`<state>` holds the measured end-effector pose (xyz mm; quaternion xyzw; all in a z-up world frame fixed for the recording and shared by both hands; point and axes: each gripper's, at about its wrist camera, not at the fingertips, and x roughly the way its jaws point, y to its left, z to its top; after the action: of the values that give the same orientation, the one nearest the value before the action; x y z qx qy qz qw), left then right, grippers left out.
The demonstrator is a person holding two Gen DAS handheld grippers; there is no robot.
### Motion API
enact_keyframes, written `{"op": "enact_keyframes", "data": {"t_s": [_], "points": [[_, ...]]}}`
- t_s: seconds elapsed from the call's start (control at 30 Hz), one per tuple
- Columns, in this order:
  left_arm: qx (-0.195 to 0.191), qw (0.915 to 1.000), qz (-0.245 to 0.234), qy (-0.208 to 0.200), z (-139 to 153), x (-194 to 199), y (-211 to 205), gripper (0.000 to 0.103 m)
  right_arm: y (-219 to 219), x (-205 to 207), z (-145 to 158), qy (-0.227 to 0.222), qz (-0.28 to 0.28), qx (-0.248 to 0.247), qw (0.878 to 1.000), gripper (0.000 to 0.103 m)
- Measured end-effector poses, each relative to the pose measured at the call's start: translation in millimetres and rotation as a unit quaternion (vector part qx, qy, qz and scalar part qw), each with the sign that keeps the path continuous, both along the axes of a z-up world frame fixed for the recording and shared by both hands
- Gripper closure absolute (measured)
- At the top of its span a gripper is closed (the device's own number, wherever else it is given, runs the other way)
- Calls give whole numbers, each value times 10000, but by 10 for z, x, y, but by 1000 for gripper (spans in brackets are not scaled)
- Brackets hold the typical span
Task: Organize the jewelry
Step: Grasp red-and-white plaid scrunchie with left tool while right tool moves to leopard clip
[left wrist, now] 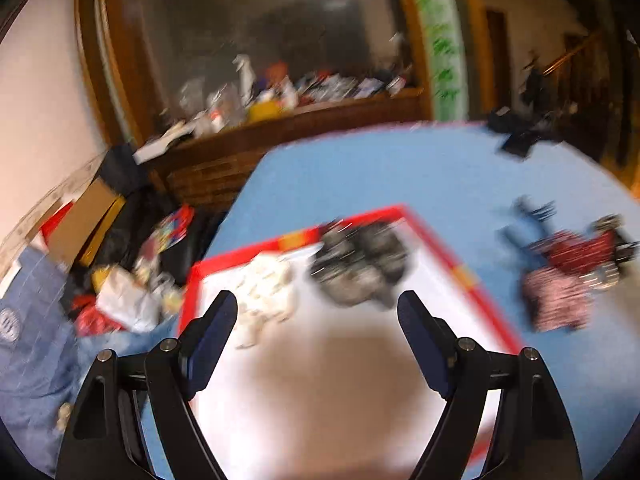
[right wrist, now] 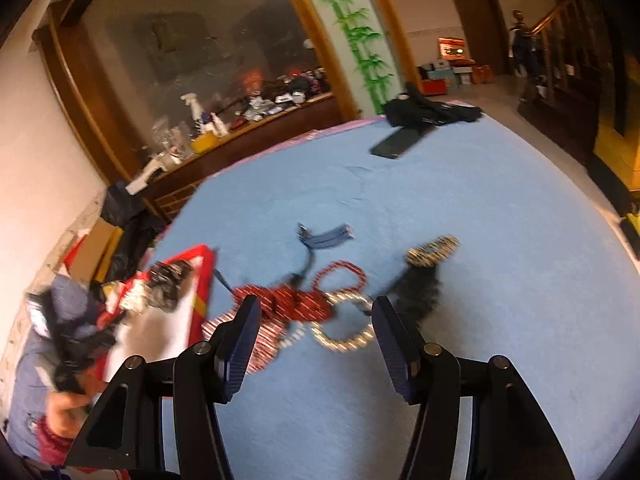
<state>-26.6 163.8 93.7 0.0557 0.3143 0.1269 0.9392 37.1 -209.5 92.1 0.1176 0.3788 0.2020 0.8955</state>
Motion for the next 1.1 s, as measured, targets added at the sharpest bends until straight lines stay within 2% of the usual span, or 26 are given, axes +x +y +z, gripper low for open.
{"op": "enact_keyframes", "data": {"t_s": [0.03,0.13,0.23,0.4,0.5,0.63,0.7,0.87,1.1], "points": [[-105,9997,-200,-37,50,-24,-109,14,-60,-46,-42,-17,-74,-8,10000,41],[-494,9958,-762,72,86,-36,-444,14,-179,-157,-118,-107,-238,-87,9996,41],[-671,9902,-1191,295,12,-13,-814,14,-311,-184,-203,-156,-453,-158,9987,41],[-876,9823,-1518,666,-163,33,-1254,14,-552,-168,-393,-73,-720,-184,9972,41],[-905,9805,-1534,830,-222,54,-1451,14,-677,-165,-483,-23,-852,-109,9963,41],[-879,9803,-1479,967,-261,105,-1516,14,-810,-172,-597,46,-935,-37,9956,41],[-951,9797,-1415,1055,-295,165,-1492,14,-876,-152,-605,63,-898,185,9958,41],[-1193,9770,-1276,1221,-385,299,-1333,14,-909,-116,-630,118,-850,376,9956,41],[-1237,9719,-1384,1445,-549,605,-1387,14,-964,-78,-672,281,-753,684,9944,41]]}}
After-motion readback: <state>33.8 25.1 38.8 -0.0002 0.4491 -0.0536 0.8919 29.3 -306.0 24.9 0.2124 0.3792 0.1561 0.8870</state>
